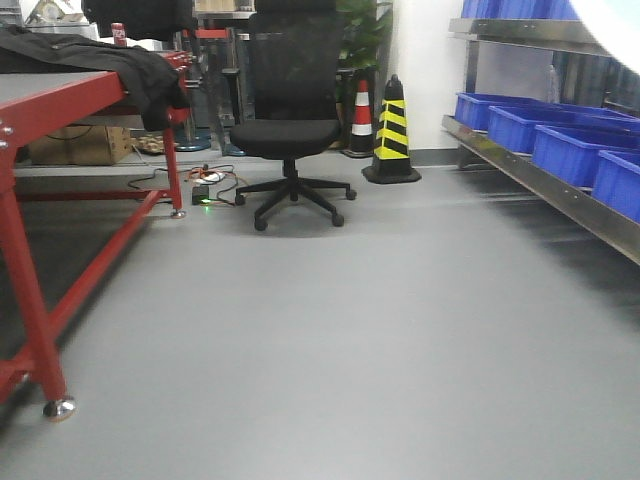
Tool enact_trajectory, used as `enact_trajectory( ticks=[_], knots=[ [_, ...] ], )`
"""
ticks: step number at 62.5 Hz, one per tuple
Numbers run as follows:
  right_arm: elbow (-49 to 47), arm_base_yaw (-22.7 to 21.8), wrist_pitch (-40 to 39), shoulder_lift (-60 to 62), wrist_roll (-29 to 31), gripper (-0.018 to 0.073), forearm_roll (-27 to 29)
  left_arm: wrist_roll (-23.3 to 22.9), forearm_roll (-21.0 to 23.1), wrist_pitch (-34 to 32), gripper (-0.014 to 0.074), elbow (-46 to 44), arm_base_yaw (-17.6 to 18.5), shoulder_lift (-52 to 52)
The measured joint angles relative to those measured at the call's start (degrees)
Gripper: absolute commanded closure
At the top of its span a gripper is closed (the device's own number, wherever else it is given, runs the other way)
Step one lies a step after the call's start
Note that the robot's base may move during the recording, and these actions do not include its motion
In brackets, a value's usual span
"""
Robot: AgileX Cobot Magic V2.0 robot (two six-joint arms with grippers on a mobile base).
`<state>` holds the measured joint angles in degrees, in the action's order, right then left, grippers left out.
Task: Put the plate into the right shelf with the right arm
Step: 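Drive toward the steel shelf rack with blue bins, plate held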
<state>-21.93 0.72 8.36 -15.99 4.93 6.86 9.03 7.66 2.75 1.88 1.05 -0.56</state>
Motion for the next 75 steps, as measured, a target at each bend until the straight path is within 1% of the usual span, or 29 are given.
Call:
enact_trajectory(
  ticks=[75],
  knots=[
    [0.0,0.0,0.0,0.0,0.0,0.0505,0.0,0.0,0.0,0.0,0.0724,0.0,0.0,0.0]
  ],
)
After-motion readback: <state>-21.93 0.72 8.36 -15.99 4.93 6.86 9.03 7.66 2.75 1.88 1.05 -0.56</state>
